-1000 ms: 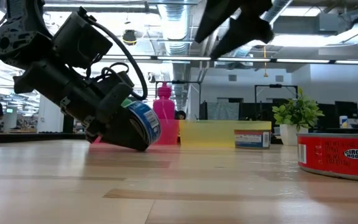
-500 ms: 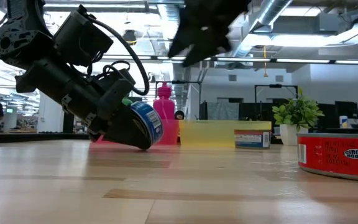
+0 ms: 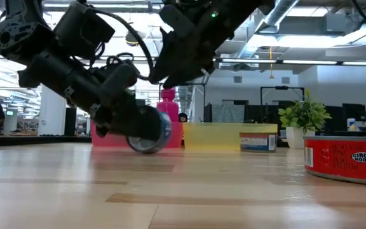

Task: Pick & Place Food Item
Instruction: Put the blue tuna can into the yellow bin

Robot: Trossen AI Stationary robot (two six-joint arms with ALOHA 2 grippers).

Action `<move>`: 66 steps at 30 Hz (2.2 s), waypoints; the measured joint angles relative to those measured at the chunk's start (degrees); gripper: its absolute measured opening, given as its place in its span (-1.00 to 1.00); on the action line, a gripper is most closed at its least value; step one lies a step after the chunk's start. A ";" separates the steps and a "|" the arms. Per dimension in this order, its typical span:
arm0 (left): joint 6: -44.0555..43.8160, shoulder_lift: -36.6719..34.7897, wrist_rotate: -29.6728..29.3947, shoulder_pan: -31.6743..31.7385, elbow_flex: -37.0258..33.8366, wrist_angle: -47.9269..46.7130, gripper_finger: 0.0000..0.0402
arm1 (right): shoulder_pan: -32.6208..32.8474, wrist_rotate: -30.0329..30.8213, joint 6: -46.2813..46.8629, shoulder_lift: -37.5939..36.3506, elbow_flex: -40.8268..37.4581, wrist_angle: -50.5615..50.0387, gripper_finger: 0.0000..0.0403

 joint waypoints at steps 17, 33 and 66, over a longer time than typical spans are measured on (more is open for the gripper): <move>1.79 -6.12 -2.38 -1.56 -0.11 -5.81 -1.00 | -2.63 -0.42 5.02 -0.42 0.09 -2.90 0.35; 3.47 -12.62 -6.35 7.50 -4.93 -9.64 -1.00 | 2.17 1.54 9.14 -11.79 0.09 -7.83 0.35; -6.39 -2.46 -6.90 2.75 -7.48 -1.99 -1.00 | -3.90 1.57 25.09 -9.56 0.06 -14.36 0.35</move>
